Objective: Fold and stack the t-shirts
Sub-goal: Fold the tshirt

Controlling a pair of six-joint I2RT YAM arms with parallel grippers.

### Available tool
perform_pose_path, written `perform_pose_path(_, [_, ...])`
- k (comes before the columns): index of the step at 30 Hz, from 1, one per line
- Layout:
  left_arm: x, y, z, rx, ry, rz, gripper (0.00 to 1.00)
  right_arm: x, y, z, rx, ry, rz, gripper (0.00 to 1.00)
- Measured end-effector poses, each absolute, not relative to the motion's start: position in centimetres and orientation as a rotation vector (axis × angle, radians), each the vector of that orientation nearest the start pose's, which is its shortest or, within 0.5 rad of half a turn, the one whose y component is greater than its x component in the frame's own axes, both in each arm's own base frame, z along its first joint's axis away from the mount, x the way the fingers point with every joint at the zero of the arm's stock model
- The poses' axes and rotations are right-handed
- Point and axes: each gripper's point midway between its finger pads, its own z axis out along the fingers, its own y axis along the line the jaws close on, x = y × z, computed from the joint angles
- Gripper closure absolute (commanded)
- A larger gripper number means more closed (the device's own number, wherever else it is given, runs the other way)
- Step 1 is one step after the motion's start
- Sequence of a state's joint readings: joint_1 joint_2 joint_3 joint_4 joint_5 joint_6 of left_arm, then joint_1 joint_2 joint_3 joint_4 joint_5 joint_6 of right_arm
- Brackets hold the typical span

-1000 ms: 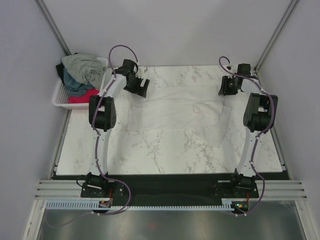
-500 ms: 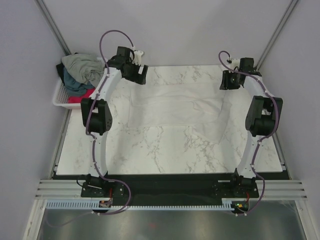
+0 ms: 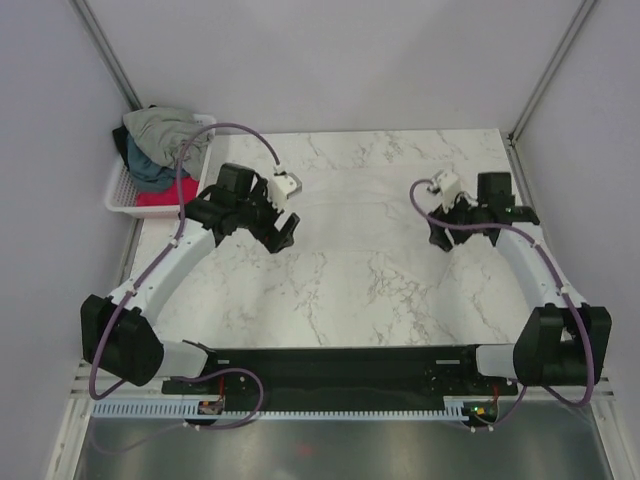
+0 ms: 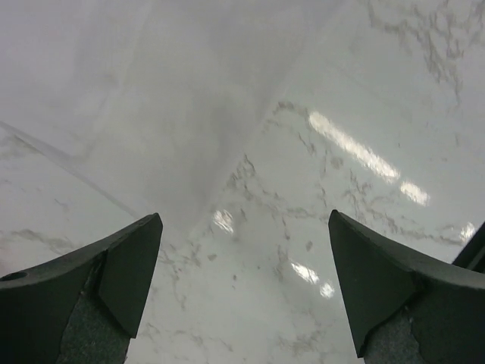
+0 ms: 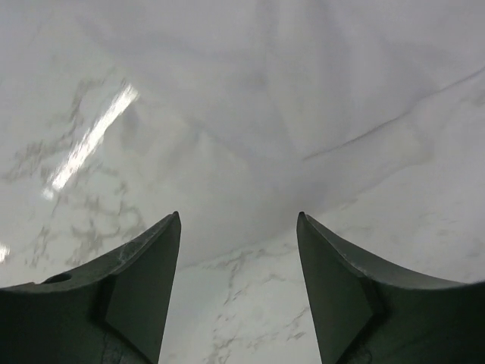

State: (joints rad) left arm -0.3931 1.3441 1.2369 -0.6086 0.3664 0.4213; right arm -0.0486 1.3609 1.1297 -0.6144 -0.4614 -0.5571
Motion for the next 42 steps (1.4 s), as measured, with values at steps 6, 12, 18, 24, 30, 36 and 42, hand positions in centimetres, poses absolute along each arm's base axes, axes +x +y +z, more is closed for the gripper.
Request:
perform_pose_path(6, [28.5,-16.3,14.5,1.158,2.202,-0.429,0.11,23.8,6.0,8.2,-1.212,2.260,0.324,0.30])
perform_pose_path(12, [28.4,-14.7,11.7,1.255,2.221,-0.314,0.16,22.1,6.3,7.7,-1.435,2.095,0.232,0.33])
perform_pose_path(18, [28.3,-13.5,8.9,1.276,2.300,-0.250,0.19,22.2,5.7,6.4,-1.496,2.093,0.192,0.35])
perform_pose_path(24, [30.0,-12.6,7.5,1.283,2.307,-0.139,0.21,23.3,5.3,4.5,-1.519,2.134,0.182,0.42])
perform_pose_path(30, [31.1,-12.0,4.8,1.302,2.360,-0.080,0.23,23.8,5.0,2.7,-1.546,2.179,0.184,0.51])
perform_pose_path(36, [31.3,-11.6,3.0,1.311,2.406,-0.075,0.24,24.3,4.9,2.2,-1.549,2.183,0.177,0.71])
perform_pose_path(42, [32.2,-11.1,3.2,1.290,2.395,-0.042,0.24,25.0,5.0,2.3,-1.534,2.176,0.167,0.83])
